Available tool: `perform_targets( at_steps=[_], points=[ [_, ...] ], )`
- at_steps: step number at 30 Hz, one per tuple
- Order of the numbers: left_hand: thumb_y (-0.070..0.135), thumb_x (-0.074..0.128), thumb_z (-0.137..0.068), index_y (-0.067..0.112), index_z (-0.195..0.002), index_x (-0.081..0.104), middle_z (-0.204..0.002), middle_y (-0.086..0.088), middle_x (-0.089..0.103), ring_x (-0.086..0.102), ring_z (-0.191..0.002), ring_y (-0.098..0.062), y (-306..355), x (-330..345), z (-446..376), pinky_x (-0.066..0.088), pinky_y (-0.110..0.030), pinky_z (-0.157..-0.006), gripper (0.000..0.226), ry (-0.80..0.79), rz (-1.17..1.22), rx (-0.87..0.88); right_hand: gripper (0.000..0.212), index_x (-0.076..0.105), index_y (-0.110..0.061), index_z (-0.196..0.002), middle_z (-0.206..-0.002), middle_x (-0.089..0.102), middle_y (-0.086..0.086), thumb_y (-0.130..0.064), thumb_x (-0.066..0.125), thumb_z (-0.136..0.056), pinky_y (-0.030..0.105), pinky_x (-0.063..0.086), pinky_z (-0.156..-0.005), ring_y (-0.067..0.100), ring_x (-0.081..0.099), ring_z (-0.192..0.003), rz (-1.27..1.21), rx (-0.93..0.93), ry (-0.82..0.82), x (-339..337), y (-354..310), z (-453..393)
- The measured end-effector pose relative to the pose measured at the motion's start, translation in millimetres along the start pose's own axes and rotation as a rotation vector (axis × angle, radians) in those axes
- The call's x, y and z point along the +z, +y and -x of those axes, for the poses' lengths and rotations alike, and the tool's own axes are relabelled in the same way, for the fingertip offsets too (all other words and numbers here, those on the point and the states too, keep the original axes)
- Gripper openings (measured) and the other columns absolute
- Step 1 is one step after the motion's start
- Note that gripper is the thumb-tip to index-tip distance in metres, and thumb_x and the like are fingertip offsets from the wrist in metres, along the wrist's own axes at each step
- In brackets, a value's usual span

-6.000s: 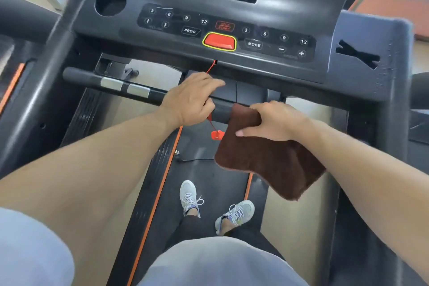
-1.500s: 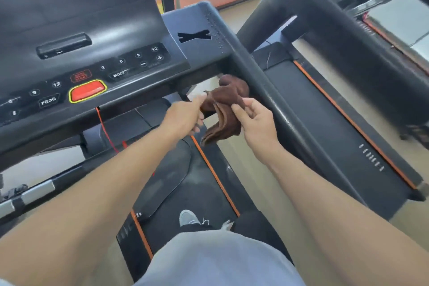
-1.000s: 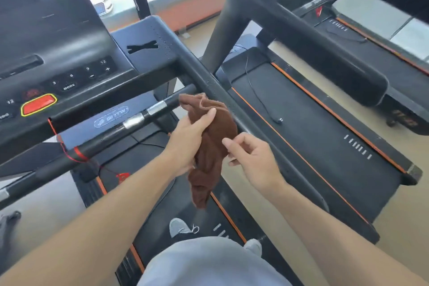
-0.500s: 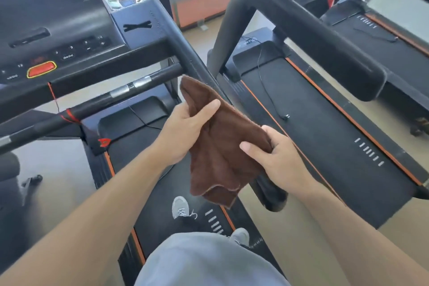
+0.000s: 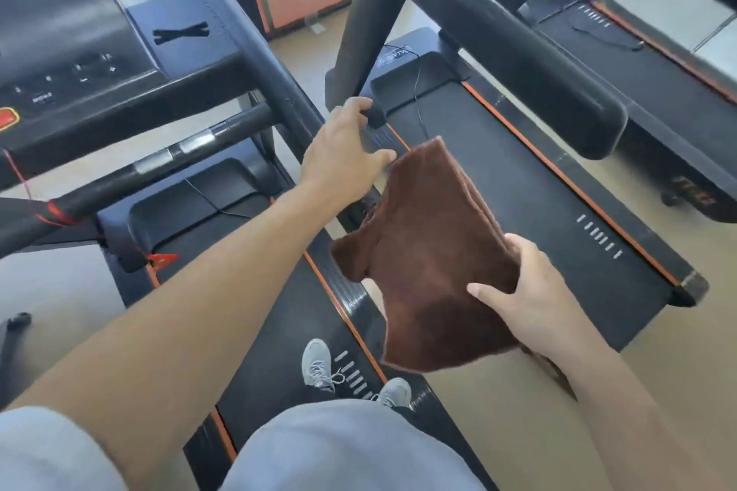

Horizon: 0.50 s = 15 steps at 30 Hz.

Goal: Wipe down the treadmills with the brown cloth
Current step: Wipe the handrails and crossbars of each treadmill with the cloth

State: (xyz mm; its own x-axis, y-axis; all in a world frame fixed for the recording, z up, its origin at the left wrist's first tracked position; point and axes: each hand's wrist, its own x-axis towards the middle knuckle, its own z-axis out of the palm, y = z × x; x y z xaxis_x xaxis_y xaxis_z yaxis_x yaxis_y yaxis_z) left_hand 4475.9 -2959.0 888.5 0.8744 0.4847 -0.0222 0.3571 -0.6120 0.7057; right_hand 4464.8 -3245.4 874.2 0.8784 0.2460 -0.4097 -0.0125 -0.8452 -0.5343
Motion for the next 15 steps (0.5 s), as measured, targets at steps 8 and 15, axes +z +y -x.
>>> perform_targets(
  at_steps=[8,15],
  points=[
    [0.007,0.065,-0.091,0.027,-0.119,0.062,-0.117,0.016,0.058,0.057,-0.106,-0.010,-63,60,107,0.050,-0.040,-0.098,0.035,0.139,0.269,-0.098,0.100,0.008,-0.035,-0.164,-0.167,0.024,-0.012,-0.055,0.071,-0.090,0.030,0.024,-0.118,0.010,0.026,-0.151,0.046,-0.307,-0.215,81,-33,-30],
    [0.020,0.072,-0.094,0.027,-0.096,0.069,-0.090,0.013,0.071,0.064,-0.084,0.000,-80,67,102,0.053,-0.023,-0.083,0.008,0.184,0.412,-0.398,0.102,-0.001,-0.041,-0.162,-0.157,0.036,-0.011,-0.064,0.064,-0.087,0.043,0.049,-0.096,0.022,0.051,-0.133,0.302,-0.348,-0.040,102,-42,-39]
  ],
)
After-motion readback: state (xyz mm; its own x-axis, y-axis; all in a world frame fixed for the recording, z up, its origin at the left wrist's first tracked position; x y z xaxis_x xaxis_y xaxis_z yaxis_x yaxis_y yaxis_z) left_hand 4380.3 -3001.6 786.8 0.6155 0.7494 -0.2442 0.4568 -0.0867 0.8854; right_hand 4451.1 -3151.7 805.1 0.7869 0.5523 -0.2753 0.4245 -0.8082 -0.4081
